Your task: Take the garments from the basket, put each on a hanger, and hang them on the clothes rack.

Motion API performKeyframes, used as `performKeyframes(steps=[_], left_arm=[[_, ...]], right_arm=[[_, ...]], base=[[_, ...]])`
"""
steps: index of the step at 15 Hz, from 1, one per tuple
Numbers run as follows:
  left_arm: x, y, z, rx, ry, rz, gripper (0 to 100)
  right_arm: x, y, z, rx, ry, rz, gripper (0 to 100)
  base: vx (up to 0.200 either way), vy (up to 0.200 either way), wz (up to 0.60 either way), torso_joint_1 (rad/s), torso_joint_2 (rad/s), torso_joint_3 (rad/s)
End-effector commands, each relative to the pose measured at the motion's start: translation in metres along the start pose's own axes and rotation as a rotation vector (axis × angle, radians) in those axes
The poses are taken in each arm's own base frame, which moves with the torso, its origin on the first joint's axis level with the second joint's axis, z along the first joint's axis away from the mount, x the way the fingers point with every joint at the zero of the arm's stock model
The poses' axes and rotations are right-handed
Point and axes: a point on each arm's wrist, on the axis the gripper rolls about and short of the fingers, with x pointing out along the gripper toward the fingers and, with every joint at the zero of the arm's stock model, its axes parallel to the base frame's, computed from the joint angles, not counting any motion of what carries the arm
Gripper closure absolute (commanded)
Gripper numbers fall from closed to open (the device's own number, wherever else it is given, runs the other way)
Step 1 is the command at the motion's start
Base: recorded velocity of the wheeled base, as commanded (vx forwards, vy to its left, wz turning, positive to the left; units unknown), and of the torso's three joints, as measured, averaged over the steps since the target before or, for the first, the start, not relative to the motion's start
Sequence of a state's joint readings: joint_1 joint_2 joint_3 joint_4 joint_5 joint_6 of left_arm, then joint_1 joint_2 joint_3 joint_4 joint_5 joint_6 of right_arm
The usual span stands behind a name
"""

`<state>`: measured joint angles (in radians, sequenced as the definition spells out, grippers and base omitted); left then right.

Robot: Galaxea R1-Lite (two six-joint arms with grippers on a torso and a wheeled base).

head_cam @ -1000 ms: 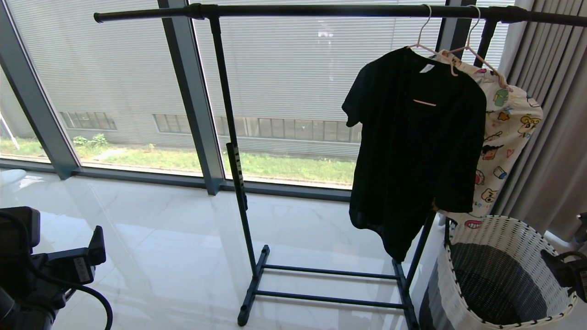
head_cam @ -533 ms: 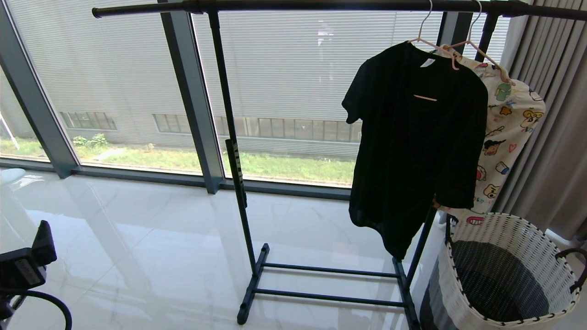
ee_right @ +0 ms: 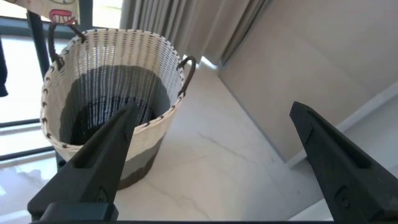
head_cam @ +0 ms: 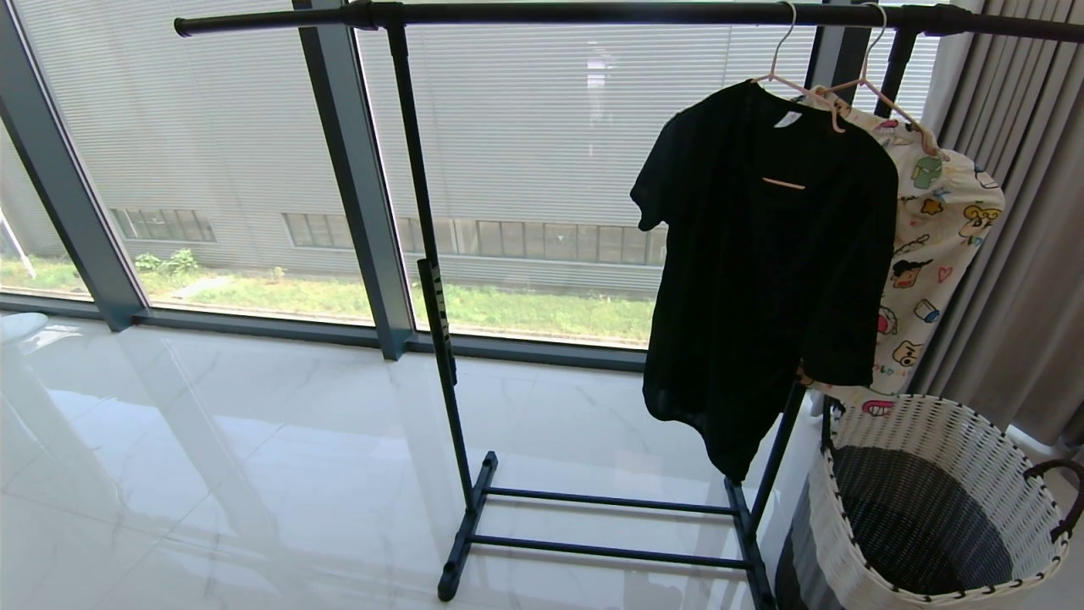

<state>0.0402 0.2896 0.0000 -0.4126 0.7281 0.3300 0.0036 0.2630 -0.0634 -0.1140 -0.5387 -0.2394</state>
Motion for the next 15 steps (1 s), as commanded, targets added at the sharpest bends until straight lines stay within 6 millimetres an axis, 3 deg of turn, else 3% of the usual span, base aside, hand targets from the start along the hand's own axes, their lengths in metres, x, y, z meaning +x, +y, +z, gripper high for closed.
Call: performKeyframes(steps=[1,5,10,15], left_arm=[[-0.018,0.010,-0.027,-0.001,0.043,0.099,0],[-0.019,0.011,-0.035,0.001,0.141,0.243,0],[-0.019,0.010,-0.040,0.034,0.173,0.238,0],[-0.019,0.011,-0.037,-0.071,0.141,0.243,0]], right_arm=[[-0.017,-0.002,-0.030,0.055,-0.110,0.004,0],[-0.017,-0.003,-0.027,0.087,-0.151,-0.028,0],[-0.017,-0.003,-0.027,0.121,-0.152,-0.019,0],[-0.017,-0.003,-0.027,0.085,-0.160,-0.010,0]], base=[[0.000,0.000,0.00,0.000,0.00,0.000],[0.000,0.000,0.00,0.000,0.00,0.000],[0.000,0.000,0.00,0.000,0.00,0.000],[0.000,0.000,0.00,0.000,0.00,0.000]])
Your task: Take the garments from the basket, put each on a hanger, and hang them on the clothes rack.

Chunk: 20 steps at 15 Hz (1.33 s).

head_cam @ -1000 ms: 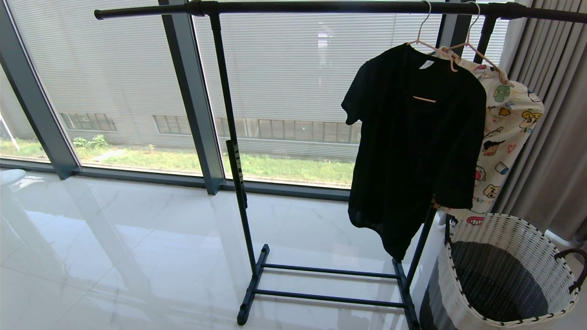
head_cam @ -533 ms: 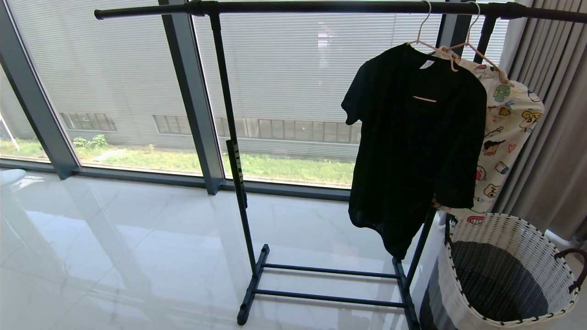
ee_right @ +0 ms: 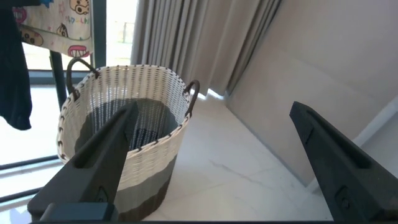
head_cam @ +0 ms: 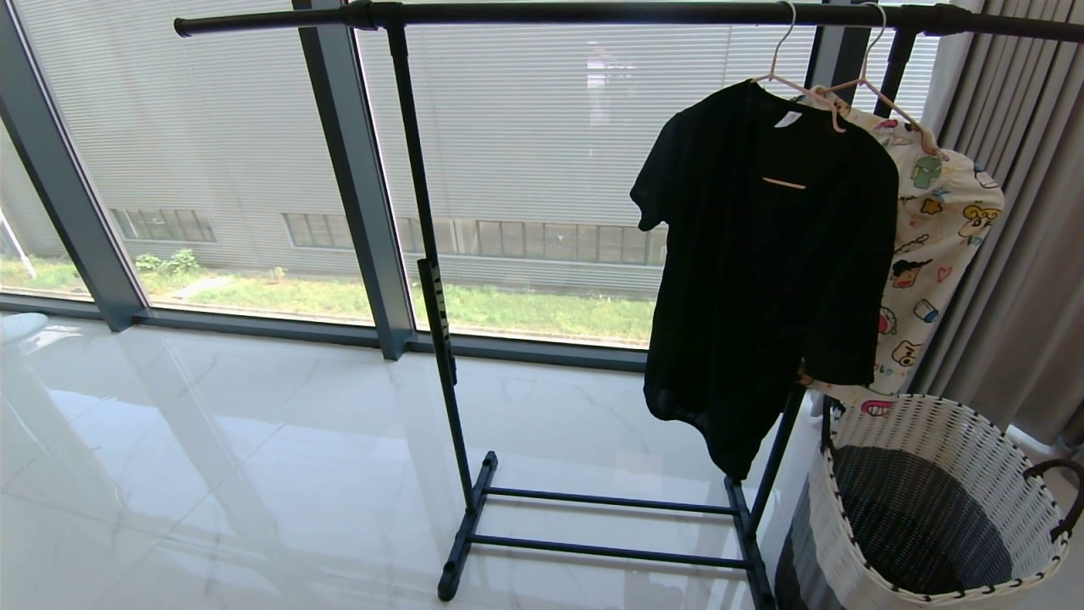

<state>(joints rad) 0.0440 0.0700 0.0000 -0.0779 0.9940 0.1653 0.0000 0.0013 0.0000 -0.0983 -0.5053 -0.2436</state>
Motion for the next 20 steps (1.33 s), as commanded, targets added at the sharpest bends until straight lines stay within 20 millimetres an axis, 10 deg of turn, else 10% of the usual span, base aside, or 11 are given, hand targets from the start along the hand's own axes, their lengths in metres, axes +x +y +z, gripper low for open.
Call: performKeyframes(steps=[1,14,20], left_arm=[[0.000,0.000,0.001,-0.025,-0.001,0.001,0],[-0.007,-0.009,0.000,-0.189,-0.118,-0.707,0],[-0.008,-0.007,0.008,-0.152,-0.217,-0.726,0]], right_arm=[[0.000,0.000,0.000,-0.002,0.000,0.001,0],[0.000,0.003,0.001,0.055,-0.028,0.134,0],[0.000,0.005,0.000,0.042,-0.027,0.188,0]], base=[[0.000,0.000,0.00,0.000,0.00,0.000],[0.000,0.000,0.00,0.000,0.00,0.000],[0.000,0.000,0.00,0.000,0.00,0.000]])
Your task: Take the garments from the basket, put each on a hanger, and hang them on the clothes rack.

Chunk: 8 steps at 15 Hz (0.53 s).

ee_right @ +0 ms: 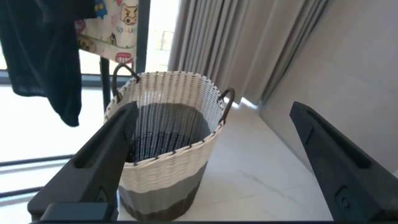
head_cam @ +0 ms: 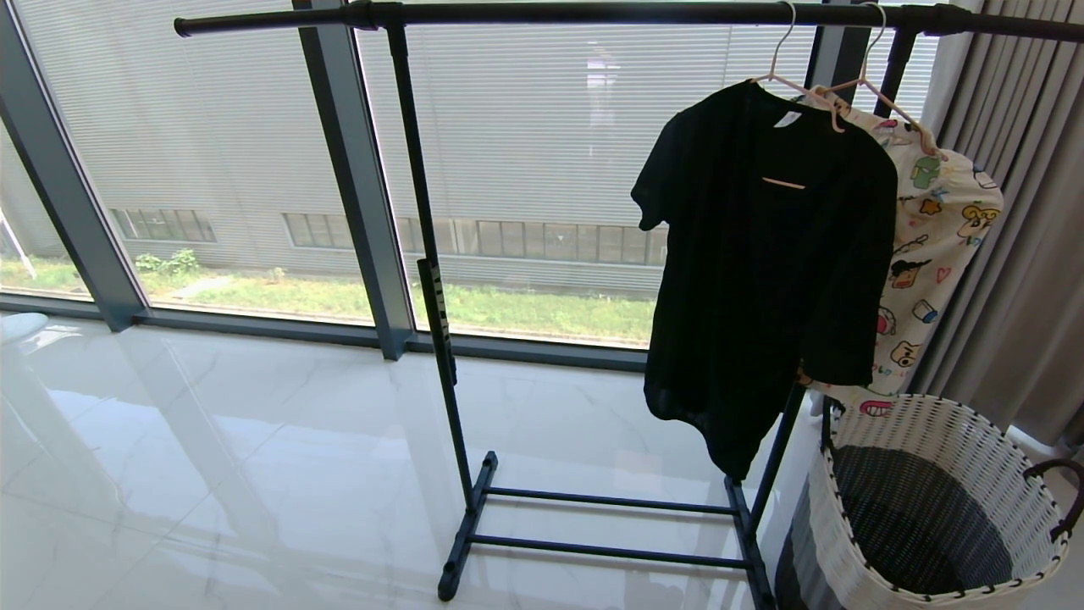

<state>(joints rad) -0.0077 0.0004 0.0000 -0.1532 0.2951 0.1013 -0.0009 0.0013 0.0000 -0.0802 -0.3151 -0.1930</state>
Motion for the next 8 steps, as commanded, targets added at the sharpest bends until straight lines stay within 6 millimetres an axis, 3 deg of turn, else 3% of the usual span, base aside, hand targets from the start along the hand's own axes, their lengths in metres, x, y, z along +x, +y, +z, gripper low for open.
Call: performKeyframes(steps=[1,4,8], left_arm=[[0.000,0.000,0.000,0.042,0.001,0.001,0],[0.000,-0.002,-0.006,0.056,0.053,-0.073,0],[-0.003,-0.010,-0.006,0.126,-0.007,-0.464,0]], right_arm=[[0.000,0.001,0.001,-0.005,-0.009,0.025,0],[0.000,0.000,0.006,0.012,-0.059,0.029,0],[0.000,0.002,0.006,-0.012,-0.080,0.112,0]], base=[[0.000,0.000,0.00,0.000,0.00,0.000],[0.000,0.000,0.00,0.000,0.00,0.000],[0.000,0.000,0.00,0.000,0.00,0.000]])
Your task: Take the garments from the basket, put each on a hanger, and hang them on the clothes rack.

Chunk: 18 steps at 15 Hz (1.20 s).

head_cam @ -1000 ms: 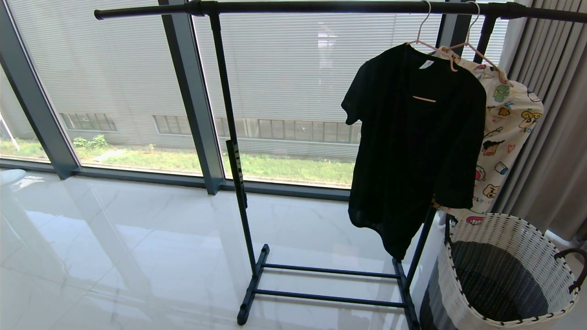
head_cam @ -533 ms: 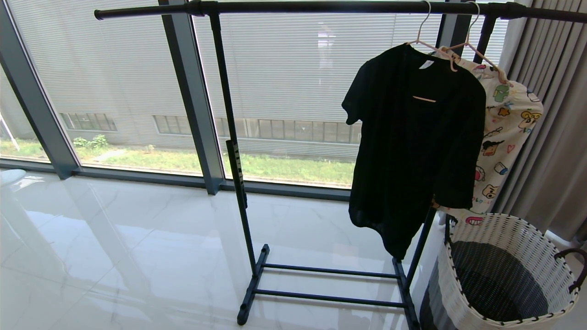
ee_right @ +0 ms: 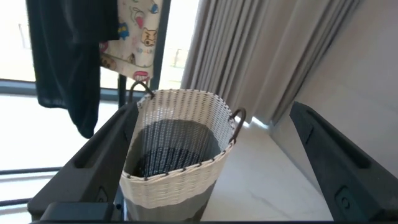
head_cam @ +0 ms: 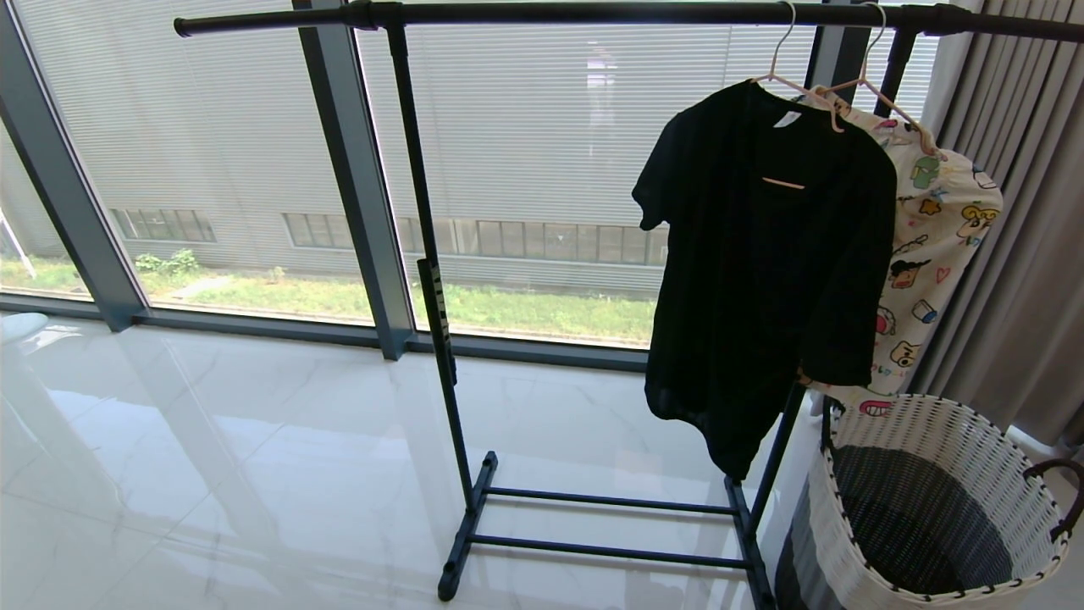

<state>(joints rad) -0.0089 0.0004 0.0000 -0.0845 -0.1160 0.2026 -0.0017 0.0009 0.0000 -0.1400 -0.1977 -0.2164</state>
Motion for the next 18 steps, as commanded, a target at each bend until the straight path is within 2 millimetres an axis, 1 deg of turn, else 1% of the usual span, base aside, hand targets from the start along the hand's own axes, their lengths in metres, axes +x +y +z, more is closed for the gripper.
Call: performKeyframes(steps=[1,3,4,5,6,7,8,9,10,11,13,14,15,16,18], left_arm=[[-0.0001,-0.0020,0.0002,0.041,-0.019,-0.089,0],[-0.0001,-0.0015,-0.0002,0.004,-0.009,-0.062,0],[0.0000,0.0005,-0.0006,-0.062,0.009,0.026,0],[-0.0005,0.0045,-0.0014,-0.217,0.024,0.208,0],[-0.0011,0.0062,-0.0032,-0.263,0.039,0.300,0],[-0.0011,0.0062,-0.0040,-0.258,0.048,0.309,0],[-0.0010,0.0056,-0.0040,-0.229,0.052,0.279,0],[-0.0005,0.0037,-0.0037,-0.210,0.046,0.192,0],[-0.0002,0.0016,-0.0042,-0.203,0.047,0.104,0],[-0.0003,0.0012,-0.0052,-0.204,0.057,0.094,0],[-0.0012,0.0011,-0.0048,-0.224,0.085,0.090,0],[-0.0011,0.0011,-0.0052,-0.224,0.087,0.090,0],[-0.0012,0.0012,-0.0050,-0.224,0.082,0.095,0],[-0.0012,0.0012,-0.0050,-0.228,0.082,0.097,0],[-0.0012,0.0012,-0.0050,-0.230,0.082,0.097,0]], right_arm=[[0.0000,0.0020,-0.0004,-0.010,-0.009,0.081,0],[-0.0004,0.0036,-0.0054,-0.005,0.033,0.119,0],[-0.0003,0.0039,-0.0051,0.027,0.032,0.130,0],[-0.0003,0.0044,-0.0050,0.068,0.031,0.152,0],[-0.0003,0.0044,-0.0050,0.098,0.033,0.150,0],[-0.0005,0.0043,-0.0051,0.154,0.036,0.149,0],[-0.0005,0.0044,-0.0050,0.224,0.041,0.152,0],[-0.0005,0.0047,-0.0050,0.278,0.044,0.165,0],[-0.0006,0.0050,-0.0047,0.288,0.042,0.180,0],[-0.0006,0.0052,-0.0047,0.282,0.041,0.190,0],[-0.0011,0.0072,-0.0051,0.118,0.020,0.276,0],[-0.0011,0.0072,-0.0052,0.097,0.019,0.277,0],[-0.0009,0.0068,-0.0059,0.076,0.028,0.253,0],[-0.0005,0.0047,-0.0072,0.091,0.055,0.149,0],[-0.0004,-0.0015,-0.0080,0.081,0.094,-0.127,0]], base=[[0.000,0.000,0.00,0.000,0.00,0.000],[0.000,0.000,0.00,0.000,0.00,0.000],[0.000,0.000,0.00,0.000,0.00,0.000],[0.000,0.000,0.00,0.000,0.00,0.000],[0.000,0.000,0.00,0.000,0.00,0.000],[0.000,0.000,0.00,0.000,0.00,0.000],[0.000,0.000,0.00,0.000,0.00,0.000],[0.000,0.000,0.00,0.000,0.00,0.000],[0.000,0.000,0.00,0.000,0.00,0.000],[0.000,0.000,0.00,0.000,0.00,0.000],[0.000,0.000,0.00,0.000,0.00,0.000],[0.000,0.000,0.00,0.000,0.00,0.000],[0.000,0.000,0.00,0.000,0.00,0.000],[0.000,0.000,0.00,0.000,0.00,0.000],[0.000,0.000,0.00,0.000,0.00,0.000]])
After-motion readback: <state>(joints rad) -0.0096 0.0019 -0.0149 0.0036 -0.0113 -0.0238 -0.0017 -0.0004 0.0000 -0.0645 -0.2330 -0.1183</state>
